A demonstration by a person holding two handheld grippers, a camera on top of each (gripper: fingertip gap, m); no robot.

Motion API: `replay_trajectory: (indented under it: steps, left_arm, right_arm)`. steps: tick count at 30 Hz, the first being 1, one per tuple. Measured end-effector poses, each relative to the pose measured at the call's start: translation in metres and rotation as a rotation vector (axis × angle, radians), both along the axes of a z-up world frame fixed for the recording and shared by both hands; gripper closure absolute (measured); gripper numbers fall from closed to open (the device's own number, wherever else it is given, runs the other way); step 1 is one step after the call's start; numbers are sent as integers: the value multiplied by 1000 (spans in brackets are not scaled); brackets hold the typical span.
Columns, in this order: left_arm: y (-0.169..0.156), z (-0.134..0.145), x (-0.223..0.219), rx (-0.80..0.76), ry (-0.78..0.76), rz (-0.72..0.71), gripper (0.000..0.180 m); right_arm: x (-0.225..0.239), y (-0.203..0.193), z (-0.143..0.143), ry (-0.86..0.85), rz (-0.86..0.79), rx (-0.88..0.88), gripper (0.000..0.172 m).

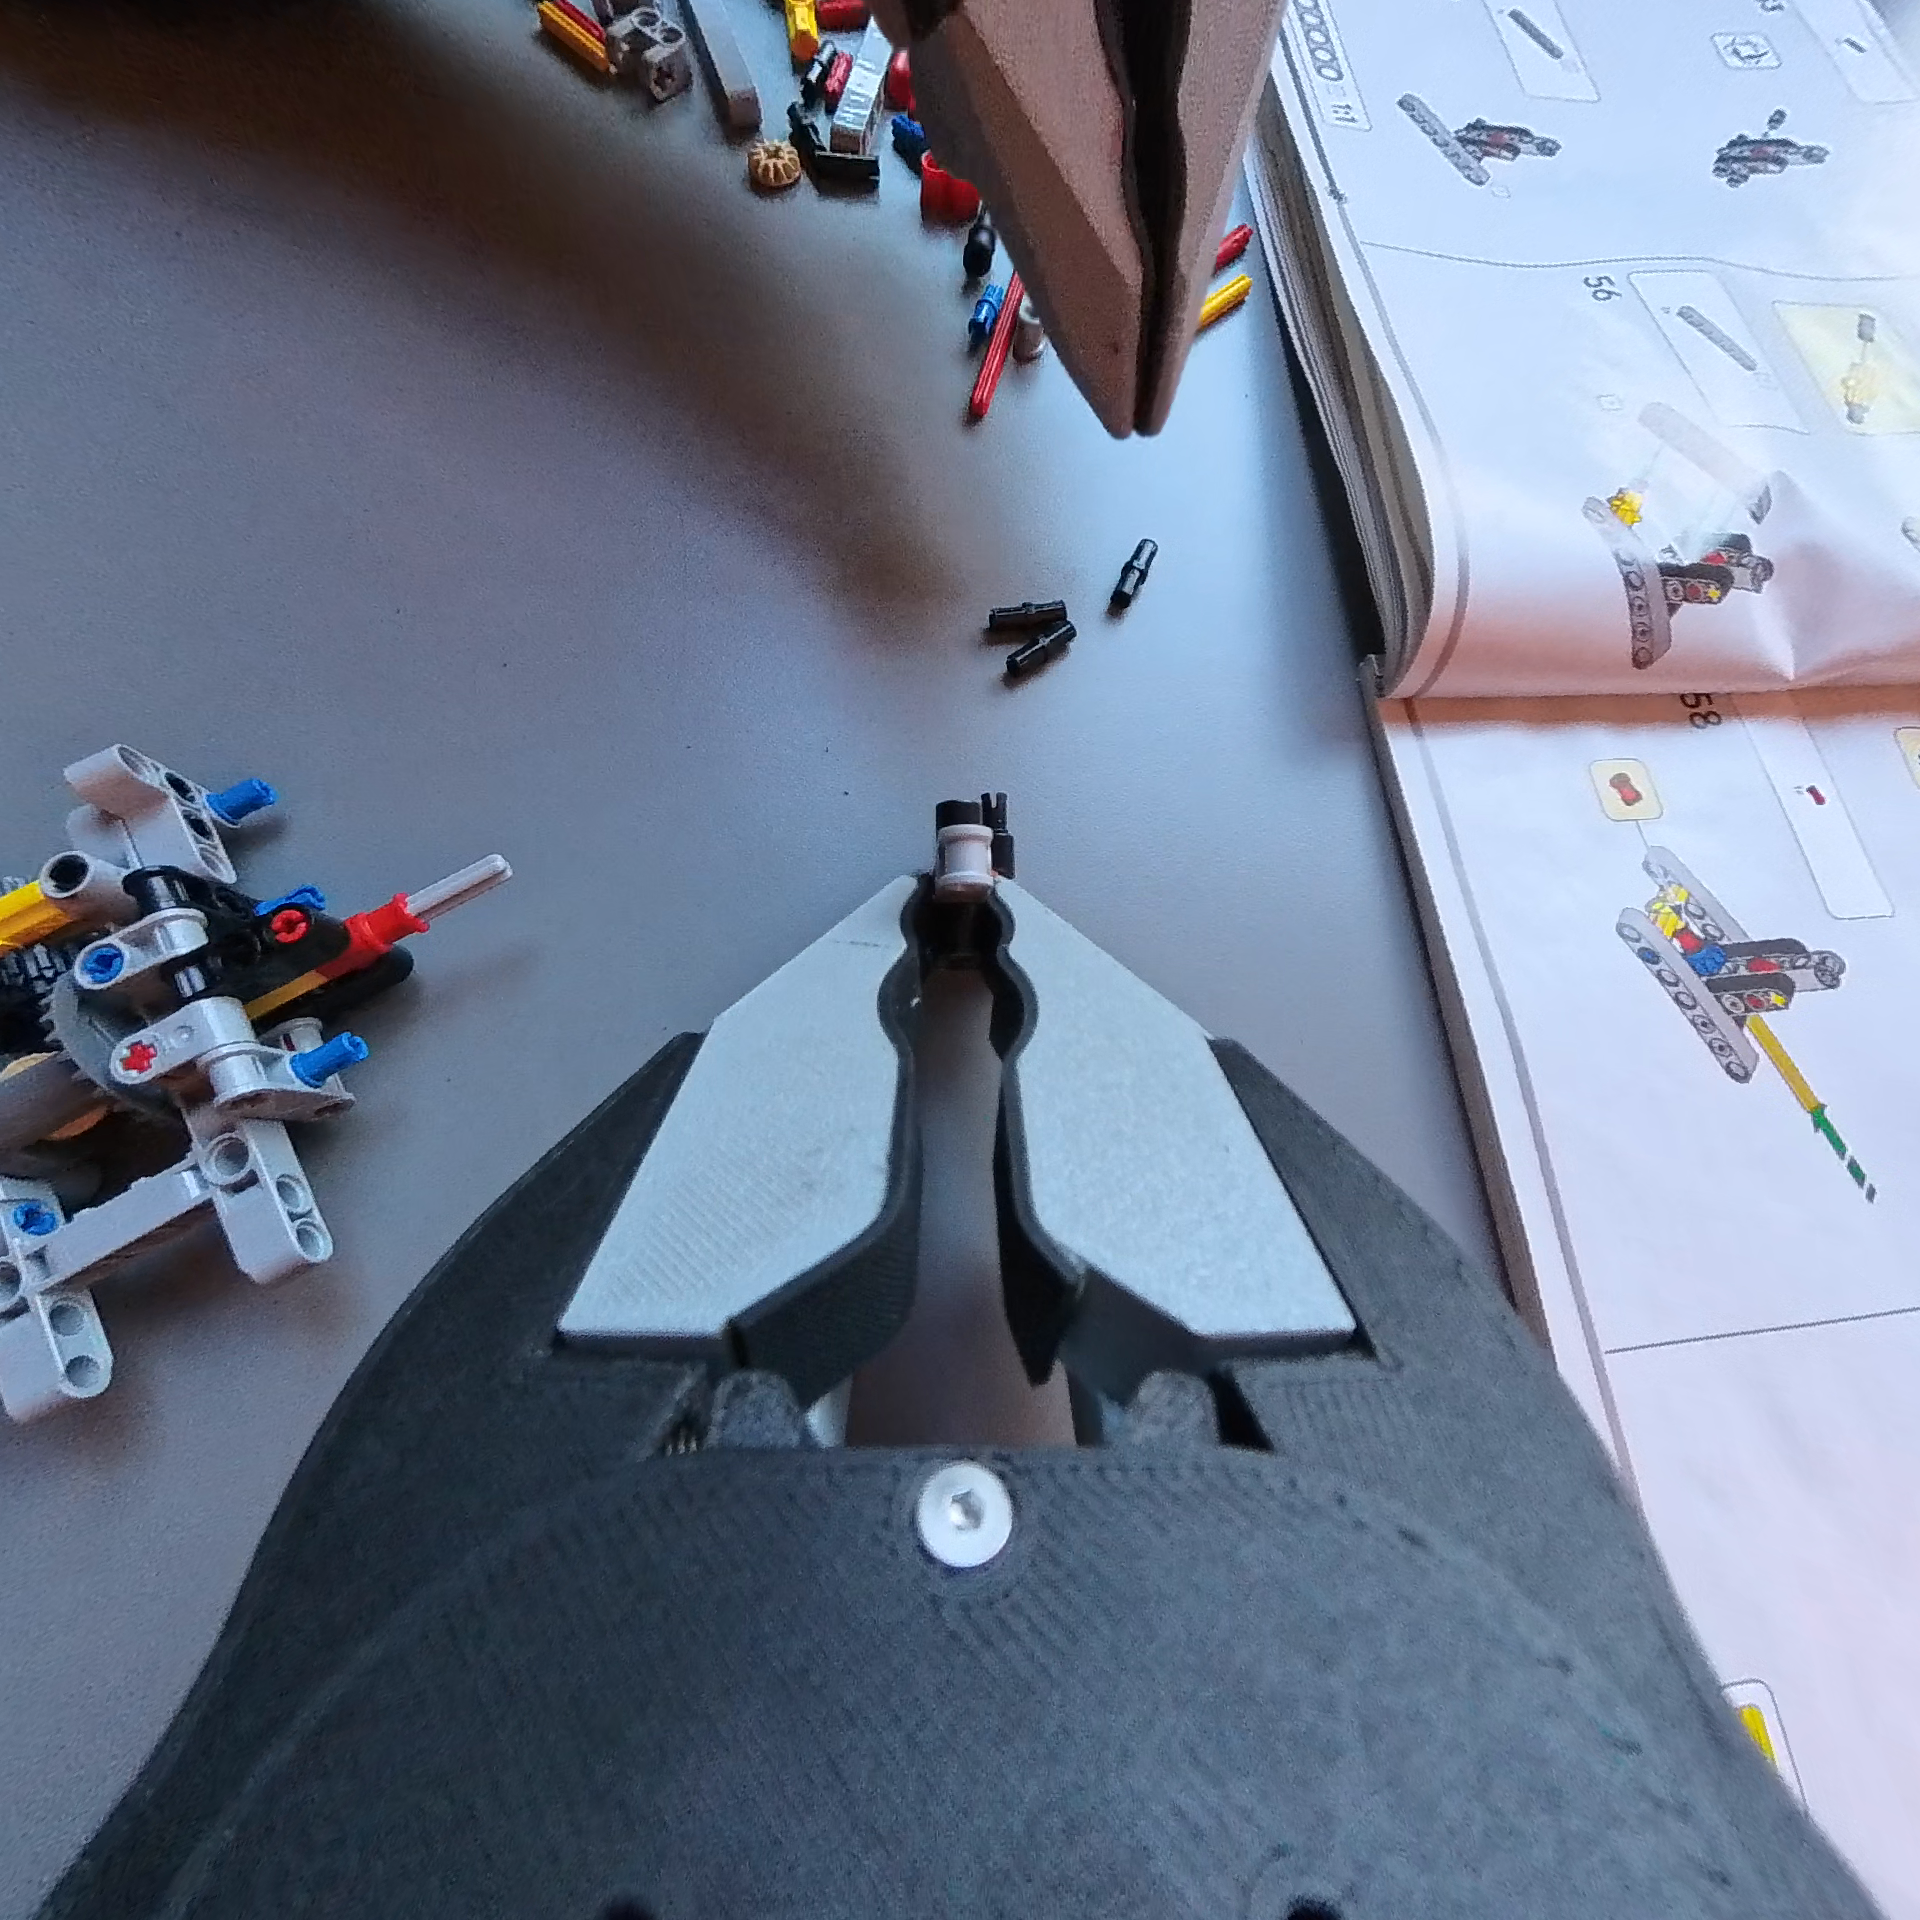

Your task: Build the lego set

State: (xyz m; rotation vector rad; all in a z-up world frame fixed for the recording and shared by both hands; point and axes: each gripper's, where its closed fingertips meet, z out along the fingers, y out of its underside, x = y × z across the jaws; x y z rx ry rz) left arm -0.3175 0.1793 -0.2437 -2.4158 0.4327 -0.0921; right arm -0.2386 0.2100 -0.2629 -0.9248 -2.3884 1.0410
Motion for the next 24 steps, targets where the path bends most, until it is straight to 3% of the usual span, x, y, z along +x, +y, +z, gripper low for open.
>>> replay_trajectory:
  steps: [10,18,24]
  left_arm:
    - [15,11,23,17,-61,-189,179]
    - [18,-4,31,-112,148,-443,175]
    - [14,-18,28,-211,244,-489,174]
  right_arm:
    - [2,-2,0,-16,19,-17,166]
    - [3,-3,0,-17,27,-18,166]
    - [4,-3,0,-17,35,-18,166]
